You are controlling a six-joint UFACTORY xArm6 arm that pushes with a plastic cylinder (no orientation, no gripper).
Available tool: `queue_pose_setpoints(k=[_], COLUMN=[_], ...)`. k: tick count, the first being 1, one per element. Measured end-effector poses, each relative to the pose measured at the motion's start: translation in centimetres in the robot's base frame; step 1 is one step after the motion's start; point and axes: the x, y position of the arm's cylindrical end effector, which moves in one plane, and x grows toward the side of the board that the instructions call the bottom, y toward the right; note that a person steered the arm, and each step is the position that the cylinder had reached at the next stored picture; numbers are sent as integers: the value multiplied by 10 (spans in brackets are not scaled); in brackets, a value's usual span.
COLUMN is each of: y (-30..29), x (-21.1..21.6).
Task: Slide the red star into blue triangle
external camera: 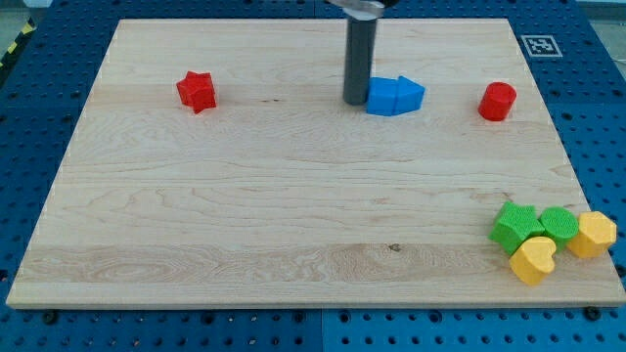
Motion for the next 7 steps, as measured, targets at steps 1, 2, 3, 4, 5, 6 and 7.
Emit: queue_pose_setpoints(k=[1,2,3,4,5,6,7], y=[37,75,81,54,-16,-96,-179], x=[-1,-4,-4,-4,-6,-25,-52])
